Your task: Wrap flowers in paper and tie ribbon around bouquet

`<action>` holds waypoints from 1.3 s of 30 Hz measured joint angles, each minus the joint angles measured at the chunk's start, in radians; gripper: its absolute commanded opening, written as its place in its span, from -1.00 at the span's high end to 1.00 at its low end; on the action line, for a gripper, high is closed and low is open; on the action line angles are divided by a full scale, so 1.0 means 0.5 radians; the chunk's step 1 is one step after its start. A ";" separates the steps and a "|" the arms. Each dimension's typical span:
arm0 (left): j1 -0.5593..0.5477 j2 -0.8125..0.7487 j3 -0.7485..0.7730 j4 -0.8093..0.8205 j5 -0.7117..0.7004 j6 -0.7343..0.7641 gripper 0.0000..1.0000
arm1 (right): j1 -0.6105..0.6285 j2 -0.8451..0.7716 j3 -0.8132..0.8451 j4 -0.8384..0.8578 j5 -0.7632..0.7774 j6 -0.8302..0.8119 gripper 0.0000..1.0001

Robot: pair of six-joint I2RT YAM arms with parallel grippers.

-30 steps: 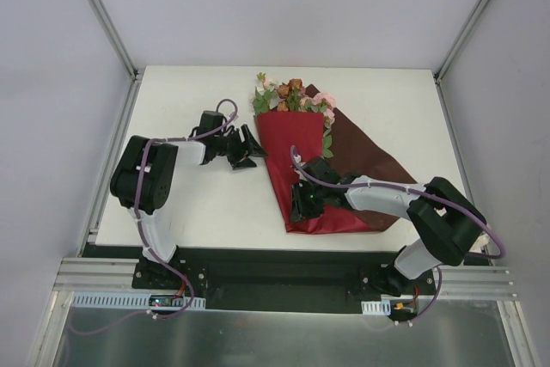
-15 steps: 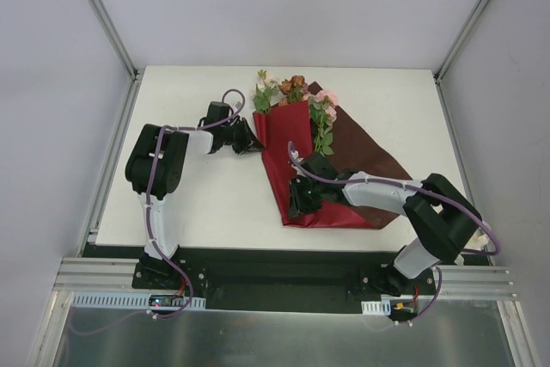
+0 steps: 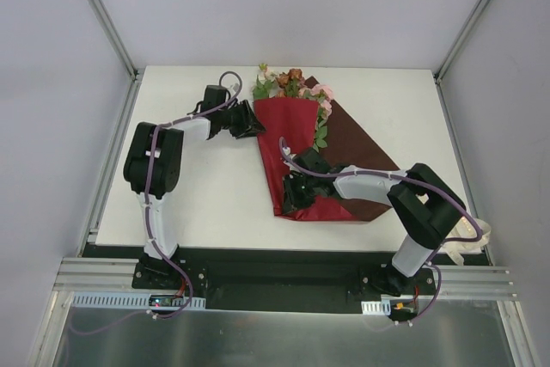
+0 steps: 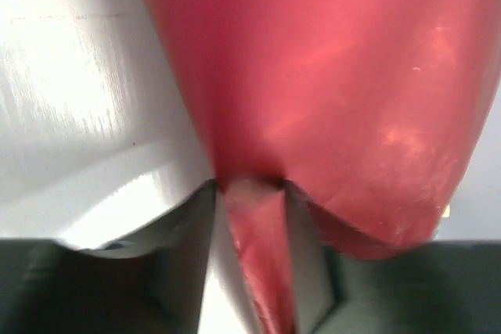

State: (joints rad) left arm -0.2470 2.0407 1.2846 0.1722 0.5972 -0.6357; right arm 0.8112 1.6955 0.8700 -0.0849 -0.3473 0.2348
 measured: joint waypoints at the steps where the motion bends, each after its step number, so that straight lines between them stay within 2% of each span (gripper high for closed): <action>1: -0.001 -0.010 0.004 -0.007 -0.007 0.011 -0.48 | -0.002 0.001 0.000 0.002 -0.005 0.000 0.60; 8: -0.050 -0.439 -0.340 -0.193 -0.172 0.005 -0.43 | -0.035 0.001 0.000 -0.004 -0.045 0.005 0.59; 11: -0.158 -0.553 -0.390 -0.214 -0.153 -0.008 -0.39 | -0.043 0.000 0.000 -0.005 -0.066 0.005 0.57; 15: -0.362 -0.492 -0.402 -0.206 -0.152 -0.033 -0.18 | -0.043 0.000 0.000 -0.005 -0.078 0.000 0.56; 19: -0.510 -0.379 -0.430 -0.224 -0.158 -0.072 -0.23 | -0.043 0.000 0.001 -0.006 -0.090 -0.005 0.51; 20: -0.524 -0.353 -0.431 -0.224 -0.160 -0.076 -0.18 | -0.043 0.000 0.001 -0.006 -0.096 -0.008 0.48; 21: -0.532 -0.326 -0.432 -0.227 -0.163 -0.080 -0.10 | -0.043 0.000 0.001 -0.005 -0.103 -0.011 0.46; 22: -0.539 -0.308 -0.432 -0.224 -0.161 -0.095 0.09 | -0.043 -0.001 0.000 -0.006 -0.109 -0.017 0.46; 25: -0.538 -0.285 -0.431 -0.221 -0.169 -0.111 0.30 | -0.043 -0.008 -0.001 -0.005 -0.122 -0.034 0.44; 32: -0.540 -0.244 -0.432 -0.204 -0.168 -0.117 0.49 | -0.036 -0.082 -0.001 -0.012 -0.159 -0.051 0.44; 34: -0.541 -0.237 -0.432 -0.202 -0.167 -0.117 0.52 | -0.024 -0.132 0.012 -0.042 -0.169 -0.043 0.39; 35: -0.541 -0.235 -0.432 -0.201 -0.167 -0.117 0.54 | -0.018 -0.159 0.024 -0.055 -0.170 -0.037 0.26; 39: -0.541 -0.233 -0.436 -0.197 -0.167 -0.117 0.56 | -0.011 -0.215 0.120 -0.105 -0.153 -0.030 0.25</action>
State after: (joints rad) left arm -0.5175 1.9244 1.0668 0.0738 0.5137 -0.6945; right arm 0.8059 1.5879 0.9298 -0.1375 -0.4240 0.2199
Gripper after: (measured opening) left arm 0.223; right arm 0.380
